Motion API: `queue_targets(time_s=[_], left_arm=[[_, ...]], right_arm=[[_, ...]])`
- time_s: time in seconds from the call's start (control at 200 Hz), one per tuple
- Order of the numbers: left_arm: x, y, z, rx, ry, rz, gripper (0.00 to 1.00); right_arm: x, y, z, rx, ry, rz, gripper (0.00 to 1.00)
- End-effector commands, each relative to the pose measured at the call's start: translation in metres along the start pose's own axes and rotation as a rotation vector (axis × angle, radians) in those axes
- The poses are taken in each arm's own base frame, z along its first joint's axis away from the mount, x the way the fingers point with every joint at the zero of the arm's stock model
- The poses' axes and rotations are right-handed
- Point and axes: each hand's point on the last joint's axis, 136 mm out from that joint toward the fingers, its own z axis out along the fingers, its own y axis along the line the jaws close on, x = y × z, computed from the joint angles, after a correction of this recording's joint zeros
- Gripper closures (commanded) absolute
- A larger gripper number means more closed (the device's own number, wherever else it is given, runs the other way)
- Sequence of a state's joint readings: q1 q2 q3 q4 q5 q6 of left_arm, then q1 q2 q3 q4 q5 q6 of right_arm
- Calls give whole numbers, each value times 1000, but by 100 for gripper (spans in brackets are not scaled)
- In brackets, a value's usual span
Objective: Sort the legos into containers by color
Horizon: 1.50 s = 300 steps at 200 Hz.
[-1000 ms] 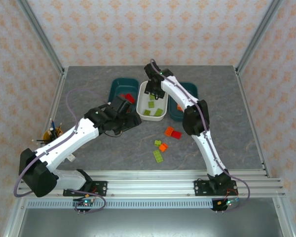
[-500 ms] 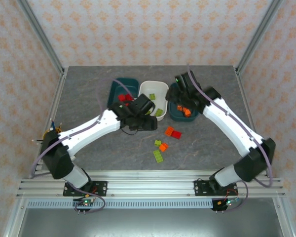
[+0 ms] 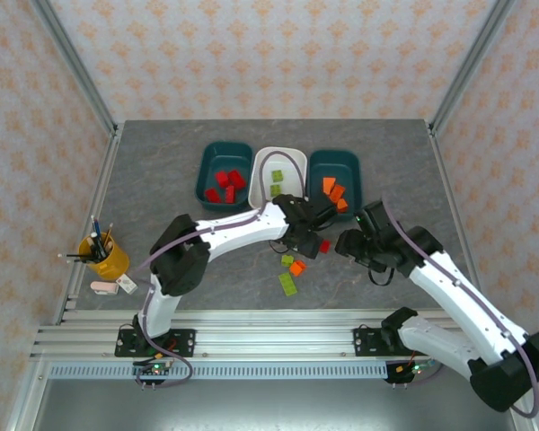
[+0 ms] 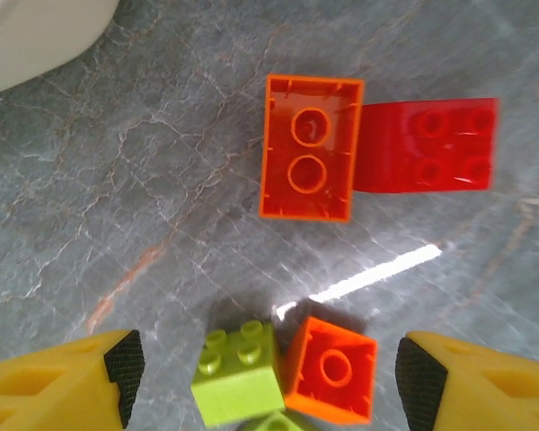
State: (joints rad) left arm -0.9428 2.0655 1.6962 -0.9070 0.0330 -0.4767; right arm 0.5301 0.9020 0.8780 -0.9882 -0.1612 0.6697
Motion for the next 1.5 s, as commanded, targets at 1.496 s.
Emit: queue_targets(time_s=[1.496], left_arm=[[39,20,37,20,195,-398,41]], right_arm=[[3,-5,3,-15,-15,89,33]])
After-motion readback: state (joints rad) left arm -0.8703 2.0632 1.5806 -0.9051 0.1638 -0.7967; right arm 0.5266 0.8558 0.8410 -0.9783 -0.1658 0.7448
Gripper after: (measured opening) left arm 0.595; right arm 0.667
